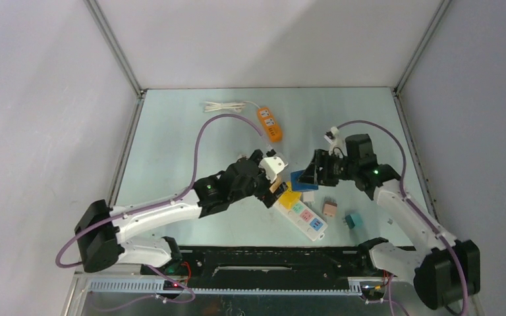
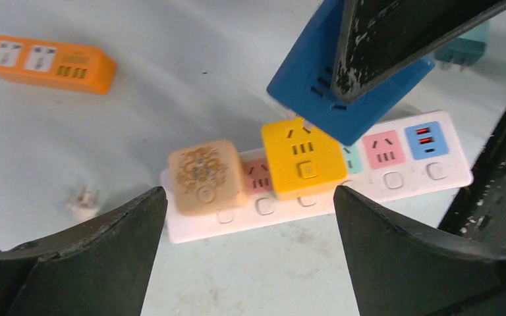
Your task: Insert the plug
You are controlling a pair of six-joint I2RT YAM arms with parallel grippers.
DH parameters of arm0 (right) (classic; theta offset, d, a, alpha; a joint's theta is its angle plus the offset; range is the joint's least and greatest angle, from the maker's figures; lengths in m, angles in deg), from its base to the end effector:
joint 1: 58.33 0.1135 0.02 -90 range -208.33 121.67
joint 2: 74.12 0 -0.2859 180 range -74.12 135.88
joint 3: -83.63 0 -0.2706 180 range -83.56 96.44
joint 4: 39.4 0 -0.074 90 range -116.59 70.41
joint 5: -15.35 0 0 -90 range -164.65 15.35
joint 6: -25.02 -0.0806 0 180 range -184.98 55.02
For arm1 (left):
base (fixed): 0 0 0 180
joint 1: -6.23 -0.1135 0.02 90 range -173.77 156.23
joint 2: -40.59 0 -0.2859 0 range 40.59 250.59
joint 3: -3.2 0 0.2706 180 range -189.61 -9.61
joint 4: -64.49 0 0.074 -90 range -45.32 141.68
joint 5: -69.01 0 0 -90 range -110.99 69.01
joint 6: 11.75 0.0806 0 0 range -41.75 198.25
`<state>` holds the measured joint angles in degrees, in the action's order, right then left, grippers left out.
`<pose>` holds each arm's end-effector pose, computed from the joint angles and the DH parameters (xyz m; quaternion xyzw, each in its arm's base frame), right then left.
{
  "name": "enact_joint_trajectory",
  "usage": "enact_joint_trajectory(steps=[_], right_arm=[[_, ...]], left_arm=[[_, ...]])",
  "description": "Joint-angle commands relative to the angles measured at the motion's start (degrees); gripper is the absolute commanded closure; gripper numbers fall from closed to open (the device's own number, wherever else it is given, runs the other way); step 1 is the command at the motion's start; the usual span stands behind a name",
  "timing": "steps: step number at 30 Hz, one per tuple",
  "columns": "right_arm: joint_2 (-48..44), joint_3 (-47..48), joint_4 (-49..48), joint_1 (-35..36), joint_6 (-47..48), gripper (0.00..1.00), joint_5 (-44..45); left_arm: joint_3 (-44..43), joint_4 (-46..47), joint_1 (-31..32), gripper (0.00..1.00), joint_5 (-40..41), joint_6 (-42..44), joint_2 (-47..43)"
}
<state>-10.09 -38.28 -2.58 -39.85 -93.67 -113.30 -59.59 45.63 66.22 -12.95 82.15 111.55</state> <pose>0.2349 0.1316 0.2496 -0.0551 0.8730 0.4292 0.2252 0.1756 -0.2815 0.2754 0.4190 0.7412 -0.1922 0.4879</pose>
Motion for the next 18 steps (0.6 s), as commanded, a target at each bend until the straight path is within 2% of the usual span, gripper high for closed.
enact_joint_trajectory(steps=[1,4,6,9,11,18], right_arm=[[-7.8,-3.4,5.4,-4.2,3.4,1.0,8.9],[-11.5,-5.7,5.6,-7.7,2.7,1.0,10.6],[-13.4,-6.2,6.2,-9.5,2.5,1.0,13.6],[-14.6,-6.3,7.5,-11.8,2.9,1.0,18.5],[-14.7,-6.2,8.1,-14.0,2.3,1.0,21.5],[-14.3,-8.4,10.2,-27.6,0.1,1.0,19.6]], left_arm=[[1.4,8.9,0.1,0.05,-11.1,-5.7,3.2],[-1.0,10.3,0.4,0.21,-21.2,-7.9,8.2],[-3.2,11.1,1.5,0.26,-25.0,-8.7,11.6],[-7.7,9.8,4.6,0.28,-27.4,-7.4,17.4],[-10.7,9.3,6.6,0.35,-29.9,-6.4,21.3],[-20.2,7.0,12.9,0.53,-33.3,-4.0,33.4]])
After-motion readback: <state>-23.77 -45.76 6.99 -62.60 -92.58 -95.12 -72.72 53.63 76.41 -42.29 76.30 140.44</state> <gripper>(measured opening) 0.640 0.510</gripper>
